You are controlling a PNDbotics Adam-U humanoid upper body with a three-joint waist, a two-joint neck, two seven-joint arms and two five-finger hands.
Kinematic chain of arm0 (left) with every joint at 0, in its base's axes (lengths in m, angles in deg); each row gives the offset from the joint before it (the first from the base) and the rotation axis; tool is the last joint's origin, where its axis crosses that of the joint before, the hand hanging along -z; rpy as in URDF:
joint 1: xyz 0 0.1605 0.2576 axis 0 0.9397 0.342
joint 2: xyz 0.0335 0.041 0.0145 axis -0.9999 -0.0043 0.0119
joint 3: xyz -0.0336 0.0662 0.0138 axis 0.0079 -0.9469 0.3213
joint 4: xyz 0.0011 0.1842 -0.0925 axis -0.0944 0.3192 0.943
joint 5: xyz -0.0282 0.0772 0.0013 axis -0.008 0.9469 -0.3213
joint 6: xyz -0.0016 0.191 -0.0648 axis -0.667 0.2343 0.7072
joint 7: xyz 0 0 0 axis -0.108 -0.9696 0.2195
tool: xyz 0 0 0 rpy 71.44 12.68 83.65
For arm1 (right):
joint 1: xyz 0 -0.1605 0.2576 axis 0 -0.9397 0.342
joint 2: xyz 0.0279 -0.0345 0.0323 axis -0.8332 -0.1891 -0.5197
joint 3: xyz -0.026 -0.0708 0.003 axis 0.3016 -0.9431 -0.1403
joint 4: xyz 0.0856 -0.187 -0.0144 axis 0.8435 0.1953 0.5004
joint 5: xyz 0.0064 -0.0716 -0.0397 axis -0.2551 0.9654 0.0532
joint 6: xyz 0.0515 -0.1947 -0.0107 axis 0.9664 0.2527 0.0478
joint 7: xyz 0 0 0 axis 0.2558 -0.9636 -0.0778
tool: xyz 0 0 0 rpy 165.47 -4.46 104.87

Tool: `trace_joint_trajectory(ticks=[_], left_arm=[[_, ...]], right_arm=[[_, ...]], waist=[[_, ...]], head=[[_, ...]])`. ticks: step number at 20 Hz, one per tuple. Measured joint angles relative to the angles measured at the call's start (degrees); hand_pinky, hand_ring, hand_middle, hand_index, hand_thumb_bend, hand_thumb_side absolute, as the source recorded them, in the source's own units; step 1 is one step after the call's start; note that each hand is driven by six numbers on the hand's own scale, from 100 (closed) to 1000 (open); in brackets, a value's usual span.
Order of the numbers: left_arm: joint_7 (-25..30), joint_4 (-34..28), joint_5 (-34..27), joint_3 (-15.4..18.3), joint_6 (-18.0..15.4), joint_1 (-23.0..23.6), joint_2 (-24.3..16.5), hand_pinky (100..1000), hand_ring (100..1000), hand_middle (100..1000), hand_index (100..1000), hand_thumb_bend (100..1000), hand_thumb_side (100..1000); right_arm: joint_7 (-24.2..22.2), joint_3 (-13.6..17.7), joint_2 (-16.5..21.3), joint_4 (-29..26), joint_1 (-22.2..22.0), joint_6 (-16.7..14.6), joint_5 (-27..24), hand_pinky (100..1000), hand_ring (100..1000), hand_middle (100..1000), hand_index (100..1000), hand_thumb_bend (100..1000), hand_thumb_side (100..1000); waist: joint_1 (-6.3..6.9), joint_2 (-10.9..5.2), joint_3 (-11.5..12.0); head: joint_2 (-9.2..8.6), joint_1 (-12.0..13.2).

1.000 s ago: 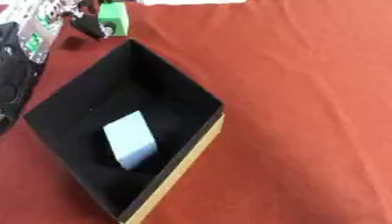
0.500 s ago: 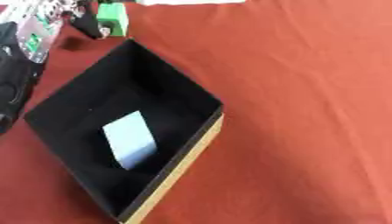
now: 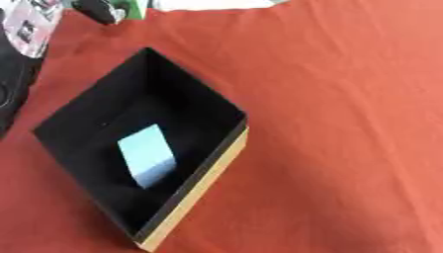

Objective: Pick up objects on the table and place them in the box.

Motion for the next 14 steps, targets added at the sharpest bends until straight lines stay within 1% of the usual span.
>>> trace_joint_trajectory(ticks=[1, 2, 3, 6, 9, 12, 14], left_arm=[[0.3, -1.3, -0.8, -1.1, -0.7, 0.1, 0.0, 317, 517, 536, 713, 114, 100], [0.5, -2.8, -1.6, -2.3, -1.4, 0.4, 0.0, 318, 517, 536, 713, 116, 100], [0.7, -4.3, -2.5, -3.6, -2.2, 1.1, 0.0, 319, 518, 536, 712, 138, 100], [0.7, -8.4, -5.1, -8.0, -4.8, 4.3, -0.7, 317, 517, 534, 708, 170, 100], [0.0, -12.9, -7.8, -12.5, -7.5, 7.0, -2.2, 317, 517, 532, 705, 181, 100], [-0.9, -17.5, -10.5, -17.0, -10.3, 10.0, -4.0, 316, 516, 530, 702, 184, 100], [-1.3, -20.4, -12.4, -19.1, -12.1, 11.8, -5.3, 312, 513, 527, 699, 190, 100]], right_arm=[[0.0, 0.0, 0.0, 0.0, -0.5, 0.0, 0.2, 786, 629, 521, 807, 100, 671], [0.0, 0.0, 0.0, 0.0, -0.9, 0.0, 0.3, 786, 630, 521, 807, 100, 671], [0.0, 0.1, 0.0, 0.0, -1.2, 0.0, 0.5, 786, 630, 522, 807, 100, 671], [0.1, 0.1, -0.6, 0.0, -1.8, -0.1, 0.9, 786, 631, 524, 807, 100, 672], [0.2, 0.2, -1.0, 0.0, -2.2, -0.2, 1.3, 786, 633, 526, 807, 100, 673], [0.3, 0.3, -1.0, 0.0, -2.5, -0.2, 1.6, 786, 633, 526, 806, 100, 673], [0.4, 0.4, -1.1, 0.0, -2.7, -0.2, 1.8, 786, 633, 526, 806, 100, 673]], waist=[[-0.01, -1.59, 0.2], [-0.01, -2.68, 0.3], [-0.01, -3.1, 0.5], [-0.26, -3.29, 1.0], [-0.45, -4.3, 1.4], [-0.74, -4.74, 1.6], [-0.82, -4.91, 1.9]], head=[[0.8, -0.4], [1.49, -0.8], [2.04, -1.1], [3.32, -1.8], [4.23, -2.1], [4.84, -2.6], [5.15, -2.9]])
